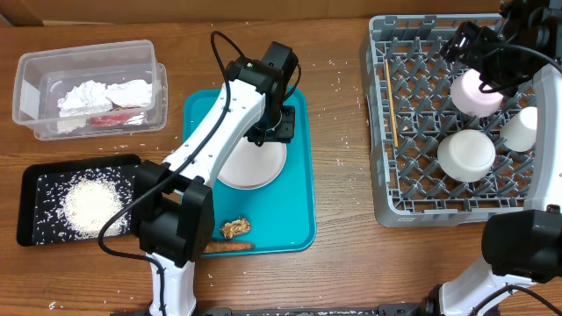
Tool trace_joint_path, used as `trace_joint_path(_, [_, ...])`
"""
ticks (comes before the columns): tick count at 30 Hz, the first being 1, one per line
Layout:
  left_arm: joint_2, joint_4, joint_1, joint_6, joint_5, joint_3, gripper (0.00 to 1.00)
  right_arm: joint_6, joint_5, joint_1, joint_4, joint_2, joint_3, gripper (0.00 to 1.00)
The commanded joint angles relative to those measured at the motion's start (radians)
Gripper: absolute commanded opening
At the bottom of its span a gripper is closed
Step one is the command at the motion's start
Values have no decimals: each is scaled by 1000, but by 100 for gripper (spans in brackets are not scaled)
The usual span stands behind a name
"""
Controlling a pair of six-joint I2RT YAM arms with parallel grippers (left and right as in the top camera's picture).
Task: Sort waste into correct bins and load items into the dishwasher
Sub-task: 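Carry the empty plate back and set it on the teal tray, then move the right gripper to the white plate and grasp its rim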
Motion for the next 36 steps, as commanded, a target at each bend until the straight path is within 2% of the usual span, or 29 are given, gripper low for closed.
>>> trace_joint_path(1, [-3,-20,-1,2,4,16,44,4,3,0,5,-5,25,100])
trace_joint_path(6, [-5,-137,30,2,19,168,41,4,3,0,5,-5,25,100])
trace_joint_path(11, [-5,-280,143,1,20,420,40,6,-7,0,14,-5,25,100])
trace_joint_path(15, [-5,-337,291,-18,19,587,63,58,-269,0,-93,-5,25,100])
trace_joint_path(17, [-5,-342,374,-40,18,629,67,57,-469,2,-66,-5,25,100])
trace_joint_path(20, [-5,-352,498,-113,27,636,91,56,-600,42,-63,-5,24,100])
trace_joint_path(22, [-2,-380,568,-158,40,633,100,45,-552,96,-66,-5,24,100])
trace_joint_path(29, [-2,-450,720,-154,36,621,100,51,-82,396,-55,-5,-40,100])
trace_joint_path(36, [-2,-477,784,-105,-39,619,100,206,104,657,160,-1,-236,97])
